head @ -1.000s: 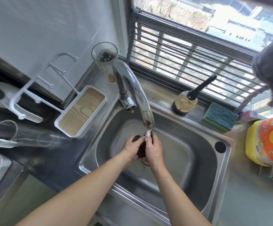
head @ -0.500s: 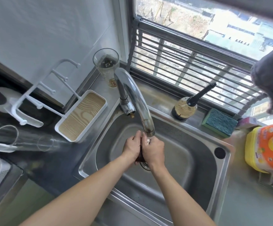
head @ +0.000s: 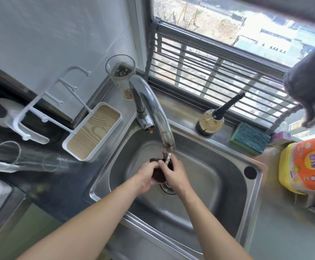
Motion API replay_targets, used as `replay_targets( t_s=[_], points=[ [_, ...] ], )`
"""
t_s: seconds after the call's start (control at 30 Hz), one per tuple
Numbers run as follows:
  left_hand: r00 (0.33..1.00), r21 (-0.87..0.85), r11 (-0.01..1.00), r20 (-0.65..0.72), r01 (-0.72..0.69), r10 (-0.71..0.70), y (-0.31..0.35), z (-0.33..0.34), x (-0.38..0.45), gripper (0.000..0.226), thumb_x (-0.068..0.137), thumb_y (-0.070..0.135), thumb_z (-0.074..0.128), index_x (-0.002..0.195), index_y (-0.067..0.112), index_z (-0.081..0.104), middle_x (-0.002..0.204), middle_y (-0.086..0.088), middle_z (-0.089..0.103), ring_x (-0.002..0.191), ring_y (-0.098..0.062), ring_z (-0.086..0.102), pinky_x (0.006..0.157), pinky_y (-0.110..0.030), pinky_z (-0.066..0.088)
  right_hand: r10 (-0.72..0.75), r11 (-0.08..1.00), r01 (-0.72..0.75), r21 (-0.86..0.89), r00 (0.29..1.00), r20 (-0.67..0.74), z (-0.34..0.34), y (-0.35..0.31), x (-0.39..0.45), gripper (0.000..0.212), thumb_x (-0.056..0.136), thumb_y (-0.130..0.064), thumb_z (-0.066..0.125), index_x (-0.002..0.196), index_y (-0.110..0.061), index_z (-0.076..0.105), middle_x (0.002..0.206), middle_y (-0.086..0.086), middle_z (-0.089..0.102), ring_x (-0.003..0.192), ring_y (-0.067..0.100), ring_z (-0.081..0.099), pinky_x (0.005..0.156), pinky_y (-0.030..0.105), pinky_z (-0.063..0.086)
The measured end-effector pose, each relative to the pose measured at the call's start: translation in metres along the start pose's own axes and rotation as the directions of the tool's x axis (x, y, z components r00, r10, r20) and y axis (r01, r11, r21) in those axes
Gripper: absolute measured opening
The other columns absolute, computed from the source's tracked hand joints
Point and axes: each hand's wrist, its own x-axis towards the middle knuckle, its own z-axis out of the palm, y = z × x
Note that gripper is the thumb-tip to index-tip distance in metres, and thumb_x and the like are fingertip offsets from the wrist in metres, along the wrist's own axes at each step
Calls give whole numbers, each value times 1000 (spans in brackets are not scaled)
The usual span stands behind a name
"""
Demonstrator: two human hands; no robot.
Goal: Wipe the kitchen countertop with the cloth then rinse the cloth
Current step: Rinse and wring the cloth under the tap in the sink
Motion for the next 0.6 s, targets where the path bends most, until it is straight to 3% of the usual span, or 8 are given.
replay_targets(
  t_s=[0.07,0.17,0.23,0.3,0.4,0.47,0.53,0.6],
  points=[
    [984,87,989,-116,-123,133,-5,-3,1,13,104,9,48,106,16,59,115,-18,65,88,-21,66,49,-31,58,-33,998,30,-51,998,-45,-2,2,-2,35,89,-40,70,122,-30,65,107,-2,69,98,11,57,82,21,38],
    [960,185,967,-186,-177,211,-8,-9,0,15,104,23,53,115,13,58,119,-17,67,88,-26,70,47,-31,57,-6,1000,10,24,984,-176,-4,-4,-8,18,91,-40,70,96,-23,68,88,-8,73,84,11,63,67,8,38],
    [981,138,989,-175,-63,87,-3,-12,-4,33,100,40,57,120,14,63,115,-17,72,87,-32,74,54,-39,61,65,992,-38,124,972,-226,-5,-10,-11,26,96,-44,62,84,-21,66,78,-7,70,80,16,64,68,20,42],
    [997,63,996,-34,67,-65,1,-12,-9,45,96,51,59,119,14,69,111,-17,75,96,-35,75,70,-50,63,85,985,-61,159,986,-144,-9,-19,-12,31,103,-42,50,87,-22,68,84,-7,71,88,19,63,77,32,43],
    [999,41,999,48,9,-11,2,-13,-9,44,89,30,74,128,10,64,115,-18,74,105,-35,72,77,-51,62,-6,998,7,-57,1000,17,-13,-23,-1,36,104,-47,45,101,-27,75,99,-3,73,100,18,62,87,33,45],
    [996,67,994,-25,-82,84,3,-13,-7,50,84,13,78,130,7,59,115,-18,74,100,-33,73,72,-45,63,-112,962,89,-260,991,-76,-18,-33,13,37,97,-53,50,86,-26,73,92,5,69,97,28,62,84,36,46],
    [990,54,991,-57,-123,126,9,-10,-10,47,85,7,75,128,6,58,114,-17,74,89,-27,73,62,-39,62,-175,966,148,-214,978,-113,-30,-58,24,35,95,-49,59,64,-32,56,77,-4,60,82,19,61,74,30,43],
    [989,-5,991,-48,-137,137,15,-7,-9,41,88,6,70,127,9,59,113,-18,72,84,-23,71,56,-38,61,-185,977,185,-105,983,8,-42,-89,36,35,96,-41,65,63,-37,54,69,-14,60,71,2,58,69,19,45]
  ],
)
